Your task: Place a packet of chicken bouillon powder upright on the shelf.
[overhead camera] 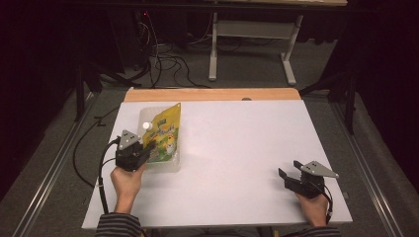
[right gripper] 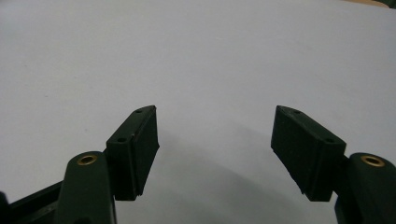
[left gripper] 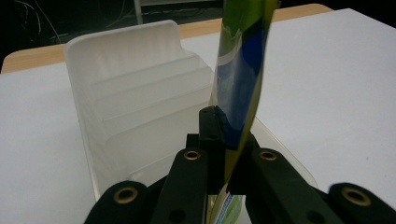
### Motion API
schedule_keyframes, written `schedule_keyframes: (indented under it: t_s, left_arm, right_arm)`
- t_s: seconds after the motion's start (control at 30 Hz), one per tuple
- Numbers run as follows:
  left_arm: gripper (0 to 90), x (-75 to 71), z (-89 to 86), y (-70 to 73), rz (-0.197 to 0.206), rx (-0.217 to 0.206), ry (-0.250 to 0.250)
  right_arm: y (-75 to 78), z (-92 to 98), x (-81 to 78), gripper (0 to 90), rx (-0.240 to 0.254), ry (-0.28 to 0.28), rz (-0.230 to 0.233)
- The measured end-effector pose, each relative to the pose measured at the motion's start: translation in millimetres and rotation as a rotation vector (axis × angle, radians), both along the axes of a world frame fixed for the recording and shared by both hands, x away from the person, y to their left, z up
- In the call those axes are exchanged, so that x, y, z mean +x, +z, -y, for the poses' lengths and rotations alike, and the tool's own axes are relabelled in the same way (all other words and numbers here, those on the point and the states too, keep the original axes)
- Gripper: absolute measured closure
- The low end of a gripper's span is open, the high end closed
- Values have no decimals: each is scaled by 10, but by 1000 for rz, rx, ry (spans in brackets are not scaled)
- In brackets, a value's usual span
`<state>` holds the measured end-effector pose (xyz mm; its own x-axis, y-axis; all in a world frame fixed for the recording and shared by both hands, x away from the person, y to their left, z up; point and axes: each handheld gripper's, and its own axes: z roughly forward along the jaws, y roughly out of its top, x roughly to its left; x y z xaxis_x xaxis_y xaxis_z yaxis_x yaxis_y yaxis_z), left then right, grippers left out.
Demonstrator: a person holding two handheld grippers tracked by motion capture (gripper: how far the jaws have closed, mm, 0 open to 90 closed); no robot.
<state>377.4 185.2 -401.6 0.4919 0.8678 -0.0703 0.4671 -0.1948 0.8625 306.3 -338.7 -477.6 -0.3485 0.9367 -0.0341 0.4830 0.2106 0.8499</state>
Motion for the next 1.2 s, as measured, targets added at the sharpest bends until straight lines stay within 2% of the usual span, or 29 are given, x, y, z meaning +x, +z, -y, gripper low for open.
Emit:
schedule_keyframes:
  t_s: [0.43, 0.5, 0.6, 0.97, 1.2]
  left_arm:
    - [826, -113, -101, -92, -15, -35, 9]
    - [811, -137, -133, -113, -10, -58, 18]
    - [766, -164, -144, -106, 0, -68, 23]
    - [623, -260, -150, -114, 30, -76, 66]
    - [592, -345, -200, -114, 43, -81, 86]
  right_arm:
    - [0, -1, 2, 324, -5, 1, -1]
    - [-1, 0, 6, 325, -9, 4, 0]
    - [-1, -2, 5, 325, -9, 3, -1]
    - [0, -1, 4, 324, -7, 2, -2]
    - [-1, 0, 6, 324, -9, 4, 0]
